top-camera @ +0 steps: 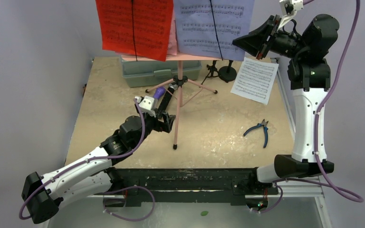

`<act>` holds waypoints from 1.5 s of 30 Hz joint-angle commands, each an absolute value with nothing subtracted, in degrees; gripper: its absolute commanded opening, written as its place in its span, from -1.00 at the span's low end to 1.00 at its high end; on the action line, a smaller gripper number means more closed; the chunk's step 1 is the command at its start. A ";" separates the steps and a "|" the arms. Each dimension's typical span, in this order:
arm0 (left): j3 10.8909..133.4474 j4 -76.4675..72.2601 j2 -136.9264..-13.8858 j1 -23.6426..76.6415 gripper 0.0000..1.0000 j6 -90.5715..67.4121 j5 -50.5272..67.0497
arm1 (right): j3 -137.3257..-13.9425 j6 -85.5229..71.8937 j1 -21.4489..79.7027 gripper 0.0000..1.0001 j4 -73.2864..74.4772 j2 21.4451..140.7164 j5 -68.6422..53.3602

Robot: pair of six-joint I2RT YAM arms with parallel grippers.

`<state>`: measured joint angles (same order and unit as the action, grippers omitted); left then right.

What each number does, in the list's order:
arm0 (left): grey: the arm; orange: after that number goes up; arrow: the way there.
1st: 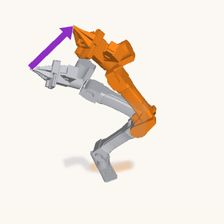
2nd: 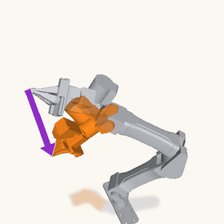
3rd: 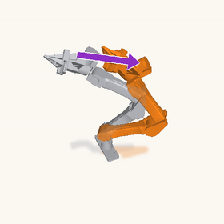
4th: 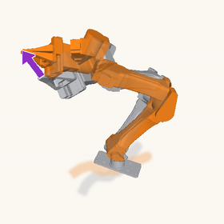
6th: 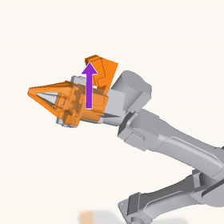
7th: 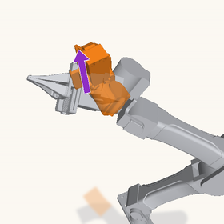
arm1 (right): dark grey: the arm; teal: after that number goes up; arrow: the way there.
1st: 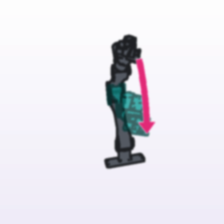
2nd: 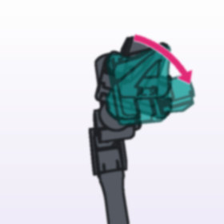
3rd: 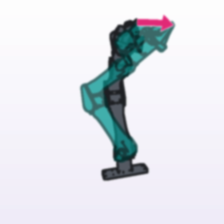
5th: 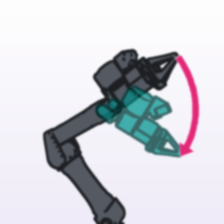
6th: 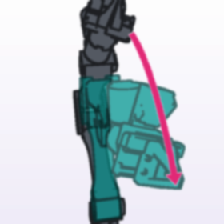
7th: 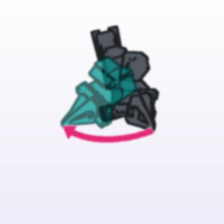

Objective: Pack up the instrument practice props
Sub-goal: Pick up the sheet music from the music stand.

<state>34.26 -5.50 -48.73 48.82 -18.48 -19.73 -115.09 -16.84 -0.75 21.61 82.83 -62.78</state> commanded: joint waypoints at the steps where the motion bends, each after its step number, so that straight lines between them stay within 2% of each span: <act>1: 35.36 -7.40 -47.90 48.79 0.83 -18.90 -19.51 | -117.98 -10.30 -1.28 -1.00 25.72 80.58 -62.07; 22: 34.99 -6.94 -47.07 48.78 0.83 -18.46 -20.21 | -113.09 -9.32 -15.38 -1.00 24.57 77.64 -63.19; 45: 34.50 -6.77 -46.58 48.78 0.83 -18.46 -20.65 | -104.59 -3.28 -24.15 -1.00 25.97 75.25 -58.89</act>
<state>34.26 -5.43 -47.33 48.82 -18.46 -19.90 -106.24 -5.30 -22.72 26.20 76.47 -60.60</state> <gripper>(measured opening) 0.915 0.004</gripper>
